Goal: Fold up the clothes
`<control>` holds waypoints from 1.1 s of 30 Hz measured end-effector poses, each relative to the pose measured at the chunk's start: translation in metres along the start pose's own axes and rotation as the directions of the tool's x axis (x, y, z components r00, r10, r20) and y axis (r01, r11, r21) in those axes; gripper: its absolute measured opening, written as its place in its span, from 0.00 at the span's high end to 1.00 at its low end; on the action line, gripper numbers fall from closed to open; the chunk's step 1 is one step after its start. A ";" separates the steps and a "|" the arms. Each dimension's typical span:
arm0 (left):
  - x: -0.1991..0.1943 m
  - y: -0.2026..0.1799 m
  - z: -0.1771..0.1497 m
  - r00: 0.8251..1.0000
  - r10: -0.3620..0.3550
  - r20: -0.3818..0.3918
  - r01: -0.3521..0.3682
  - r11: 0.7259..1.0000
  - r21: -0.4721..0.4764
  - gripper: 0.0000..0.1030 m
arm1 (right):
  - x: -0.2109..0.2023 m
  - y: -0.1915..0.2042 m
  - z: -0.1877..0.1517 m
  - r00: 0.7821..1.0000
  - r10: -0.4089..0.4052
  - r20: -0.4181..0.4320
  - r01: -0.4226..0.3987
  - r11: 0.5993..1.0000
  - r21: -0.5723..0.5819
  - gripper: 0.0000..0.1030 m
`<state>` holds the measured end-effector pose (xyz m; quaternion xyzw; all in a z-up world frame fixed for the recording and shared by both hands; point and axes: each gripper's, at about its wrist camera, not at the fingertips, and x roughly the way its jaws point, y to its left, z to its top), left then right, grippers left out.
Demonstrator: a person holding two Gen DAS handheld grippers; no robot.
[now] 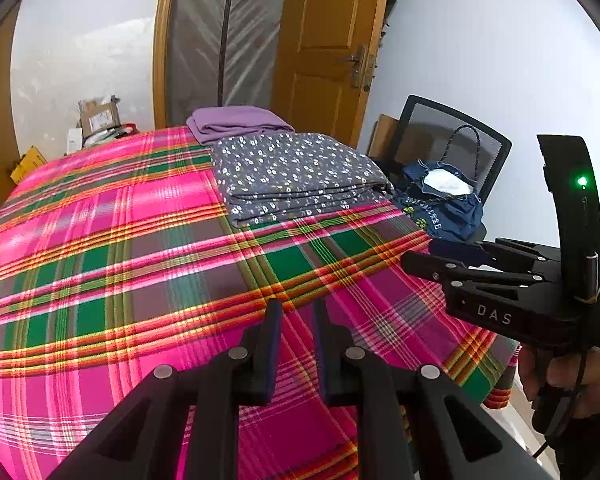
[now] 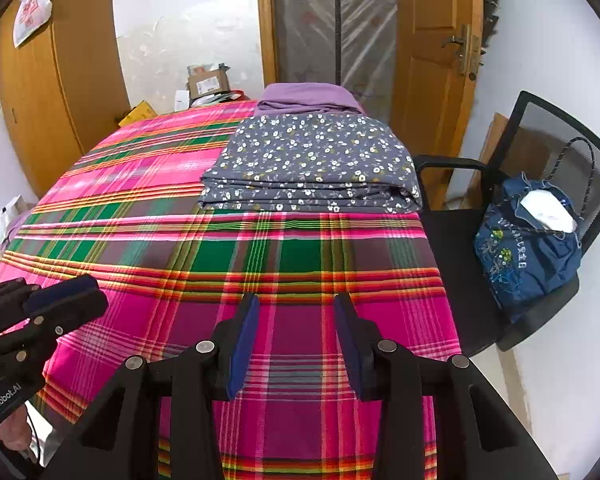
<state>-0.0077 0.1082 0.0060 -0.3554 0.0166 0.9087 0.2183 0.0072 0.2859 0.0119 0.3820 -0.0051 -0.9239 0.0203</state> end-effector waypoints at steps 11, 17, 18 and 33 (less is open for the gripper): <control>0.005 -0.005 -0.004 1.000 0.006 -0.019 -0.005 1.000 0.024 0.85 | 0.003 -0.001 -0.003 1.000 -0.002 -0.008 0.002 1.000 -0.002 0.61; 0.008 -0.006 -0.005 0.999 0.011 -0.036 -0.010 1.000 0.024 0.85 | 0.004 -0.001 -0.003 1.000 -0.003 -0.012 0.003 1.000 -0.003 0.61; 0.009 -0.005 -0.005 0.999 0.012 -0.039 -0.011 1.000 0.022 0.85 | 0.004 -0.001 -0.003 1.000 -0.003 -0.013 0.003 1.000 -0.003 0.61; 0.011 -0.002 -0.007 0.999 0.000 -0.052 0.000 1.000 0.000 0.85 | 0.005 0.000 -0.007 1.000 -0.006 -0.020 0.006 1.000 -0.004 0.61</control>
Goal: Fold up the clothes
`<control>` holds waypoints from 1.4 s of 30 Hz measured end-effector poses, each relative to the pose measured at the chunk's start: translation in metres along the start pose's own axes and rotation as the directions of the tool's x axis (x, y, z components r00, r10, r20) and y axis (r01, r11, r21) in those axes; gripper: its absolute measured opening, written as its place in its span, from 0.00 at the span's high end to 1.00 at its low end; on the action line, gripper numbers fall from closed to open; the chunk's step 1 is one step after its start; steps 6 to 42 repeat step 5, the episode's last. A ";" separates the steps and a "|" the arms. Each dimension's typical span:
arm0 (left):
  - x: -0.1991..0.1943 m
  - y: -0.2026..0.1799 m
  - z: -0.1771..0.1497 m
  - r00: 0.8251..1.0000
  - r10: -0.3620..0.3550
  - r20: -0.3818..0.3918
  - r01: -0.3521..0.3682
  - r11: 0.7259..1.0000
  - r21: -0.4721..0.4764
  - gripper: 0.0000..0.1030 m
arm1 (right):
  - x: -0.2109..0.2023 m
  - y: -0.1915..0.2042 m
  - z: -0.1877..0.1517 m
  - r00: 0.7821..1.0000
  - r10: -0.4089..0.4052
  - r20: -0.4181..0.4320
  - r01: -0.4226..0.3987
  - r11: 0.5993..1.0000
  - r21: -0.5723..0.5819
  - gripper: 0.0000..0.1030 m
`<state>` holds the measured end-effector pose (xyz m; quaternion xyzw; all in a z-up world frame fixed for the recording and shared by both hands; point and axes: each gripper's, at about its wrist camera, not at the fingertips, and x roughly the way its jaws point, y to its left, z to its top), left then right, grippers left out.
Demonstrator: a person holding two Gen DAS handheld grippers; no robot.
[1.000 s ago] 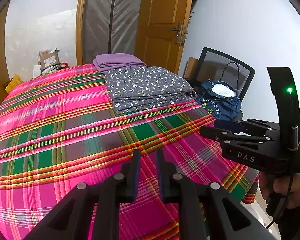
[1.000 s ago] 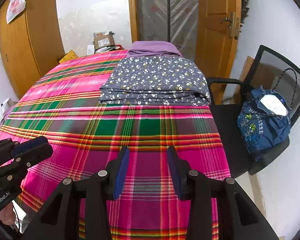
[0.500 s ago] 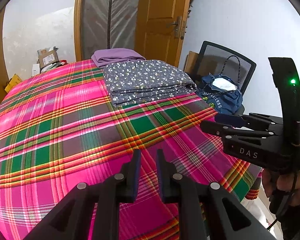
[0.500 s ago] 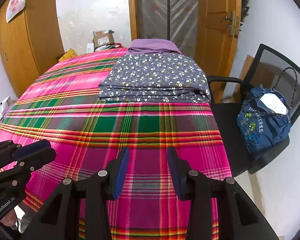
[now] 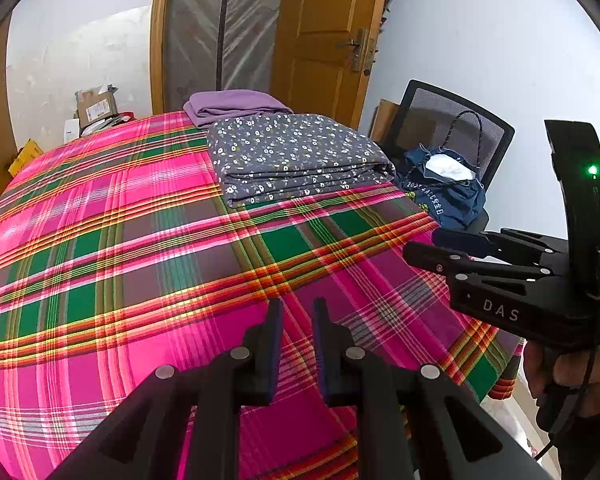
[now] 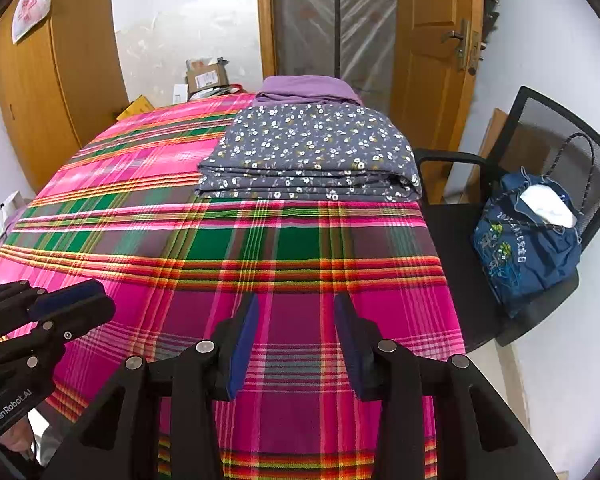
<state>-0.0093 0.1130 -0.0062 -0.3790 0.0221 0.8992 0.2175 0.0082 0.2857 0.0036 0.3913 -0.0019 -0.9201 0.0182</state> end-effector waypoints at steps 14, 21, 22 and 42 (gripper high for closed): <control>-0.002 0.001 0.000 1.000 -0.001 0.013 0.001 1.000 -0.005 0.85 | 0.001 0.000 -0.001 1.000 0.000 -0.006 0.000 1.000 -0.002 0.61; -0.002 0.001 0.000 1.000 -0.001 0.013 0.001 1.000 -0.005 0.85 | 0.001 0.000 -0.001 1.000 0.000 -0.006 0.000 1.000 -0.002 0.61; -0.002 0.001 0.000 1.000 -0.001 0.013 0.001 1.000 -0.005 0.85 | 0.001 0.000 -0.001 1.000 0.000 -0.006 0.000 1.000 -0.002 0.61; -0.002 0.001 0.000 1.000 -0.001 0.013 0.001 1.000 -0.005 0.85 | 0.001 0.000 -0.001 1.000 0.000 -0.006 0.000 1.000 -0.002 0.61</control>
